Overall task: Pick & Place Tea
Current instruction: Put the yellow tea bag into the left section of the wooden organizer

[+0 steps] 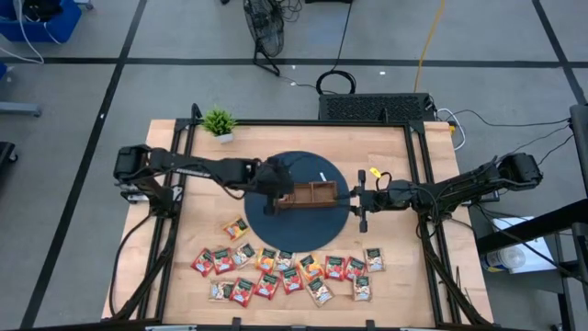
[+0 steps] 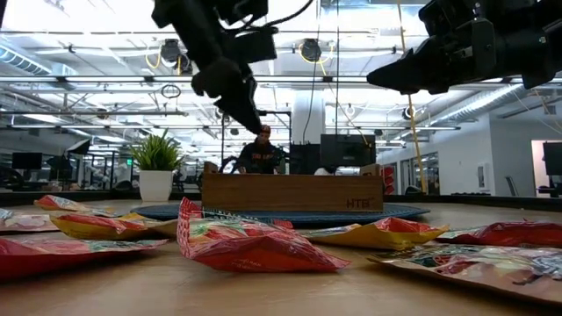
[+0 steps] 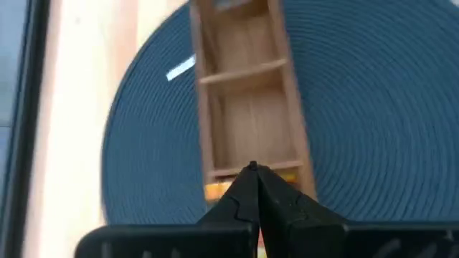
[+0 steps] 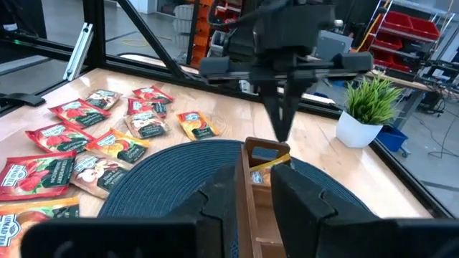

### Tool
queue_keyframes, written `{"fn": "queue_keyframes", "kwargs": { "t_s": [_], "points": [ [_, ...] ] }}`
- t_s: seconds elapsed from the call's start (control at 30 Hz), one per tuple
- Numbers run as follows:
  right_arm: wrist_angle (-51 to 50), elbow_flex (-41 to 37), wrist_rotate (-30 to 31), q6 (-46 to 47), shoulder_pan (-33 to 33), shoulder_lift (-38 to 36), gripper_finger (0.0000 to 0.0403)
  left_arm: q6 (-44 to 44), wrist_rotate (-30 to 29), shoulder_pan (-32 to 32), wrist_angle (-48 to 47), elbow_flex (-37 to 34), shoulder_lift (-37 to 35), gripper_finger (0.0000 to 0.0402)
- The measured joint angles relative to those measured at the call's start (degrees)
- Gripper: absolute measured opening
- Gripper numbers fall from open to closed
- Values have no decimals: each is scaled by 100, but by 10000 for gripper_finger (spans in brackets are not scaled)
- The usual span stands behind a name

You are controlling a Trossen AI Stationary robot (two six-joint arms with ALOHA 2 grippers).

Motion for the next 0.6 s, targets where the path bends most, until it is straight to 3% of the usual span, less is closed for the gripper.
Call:
{"fn": "queue_keyframes", "kwargs": {
  "t_s": [0.1, 0.6],
  "points": [
    [-45, 0, -2, -2, 0, -11, 75, -96, 256, 58, -473, 249, 156, 2],
    [92, 0, -11, -173, 0, -29, 75, -79, 718, 174, -477, 319, 1076, 1]
  ]
}}
